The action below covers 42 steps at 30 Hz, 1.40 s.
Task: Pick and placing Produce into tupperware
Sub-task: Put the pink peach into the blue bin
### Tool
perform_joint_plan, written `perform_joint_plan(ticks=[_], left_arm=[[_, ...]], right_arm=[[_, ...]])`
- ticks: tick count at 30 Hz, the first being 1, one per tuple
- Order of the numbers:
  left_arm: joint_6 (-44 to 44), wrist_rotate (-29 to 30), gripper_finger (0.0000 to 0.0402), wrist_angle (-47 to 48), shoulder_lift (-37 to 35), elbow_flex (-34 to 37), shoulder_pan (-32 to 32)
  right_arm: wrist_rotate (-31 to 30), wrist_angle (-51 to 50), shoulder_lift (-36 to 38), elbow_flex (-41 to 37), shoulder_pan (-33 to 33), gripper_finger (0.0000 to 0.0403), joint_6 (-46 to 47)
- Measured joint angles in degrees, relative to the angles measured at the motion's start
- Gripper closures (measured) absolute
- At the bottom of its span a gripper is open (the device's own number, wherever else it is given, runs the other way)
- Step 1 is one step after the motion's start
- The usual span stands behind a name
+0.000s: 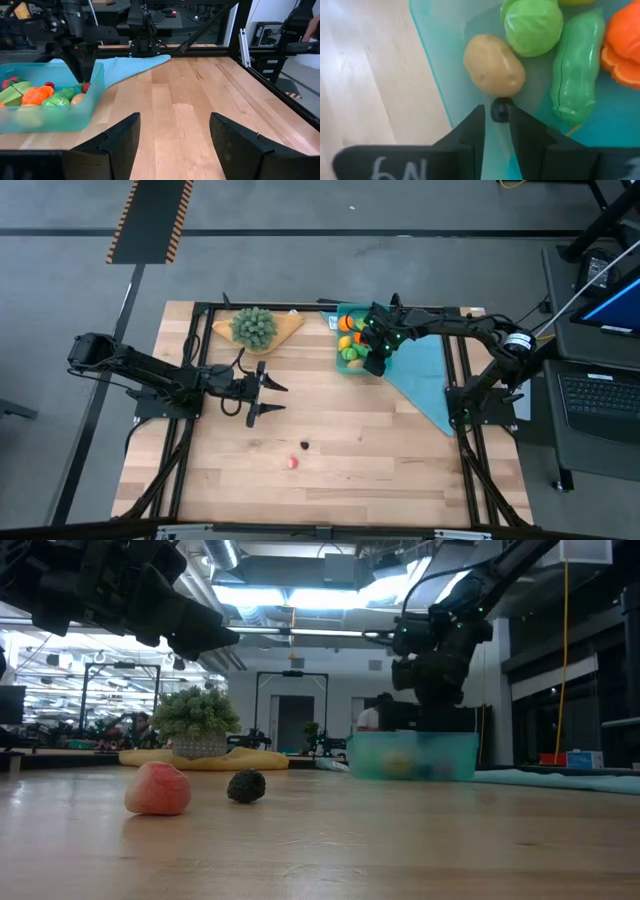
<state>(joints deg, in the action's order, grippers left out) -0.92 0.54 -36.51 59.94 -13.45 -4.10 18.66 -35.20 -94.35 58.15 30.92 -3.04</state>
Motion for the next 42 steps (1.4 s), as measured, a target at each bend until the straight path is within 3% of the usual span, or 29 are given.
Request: perform_joint_plan(ticks=[5, 15, 19, 24, 27, 32, 37, 42], left_arm=[[1.34, 0.04, 0.0171, -0.48, 0.0, 0.0, 0.0], [2.1, 0.44, 0.0171, -0.45, -0.01, 0.0, 0.02], [3.03, 1.07, 0.0171, -0.45, -0.02, 0.0, 0.0], [3.02, 2.39, 0.0171, -0.35, -1.34, -0.02, 0.0], [2.74, 2.4, 0.0171, 0.71, -2.99, -0.05, -0.44], [2.7, 2.38, 0.0171, 2.12, -4.29, -0.04, -0.85], [2.68, 2.38, 0.0171, 4.37, -4.17, -0.04, -0.85], [1.47, -0.99, 0.0171, 6.19, -4.15, -0.04, -1.3]], right_arm=[[0.07, -5.04, 0.02, 4.48, -0.34, 0.0309, 1.15], [0.11, -4.67, 0.04, 7.28, -3.08, 0.0309, 4.45], [0.06, -2.72, 0.31, 7.24, -4.14, 0.0309, 1.43], [-0.58, 15.55, 3.84, 3.85, -6.43, 0.0309, -0.18], [-1.68, 26.24, 6.38, -0.85, -8.01, 0.0309, -1.7], [-5.56, 34.99, 10.05, -8.72, -10.31, 0.0309, -1.84], [-6.01, 52.86, 14.2, -19.99, -14.22, 0.0309, -0.54], [-6.13, 57.83, 19.22, -28.24, -17.36, 0.0308, -0.12]])
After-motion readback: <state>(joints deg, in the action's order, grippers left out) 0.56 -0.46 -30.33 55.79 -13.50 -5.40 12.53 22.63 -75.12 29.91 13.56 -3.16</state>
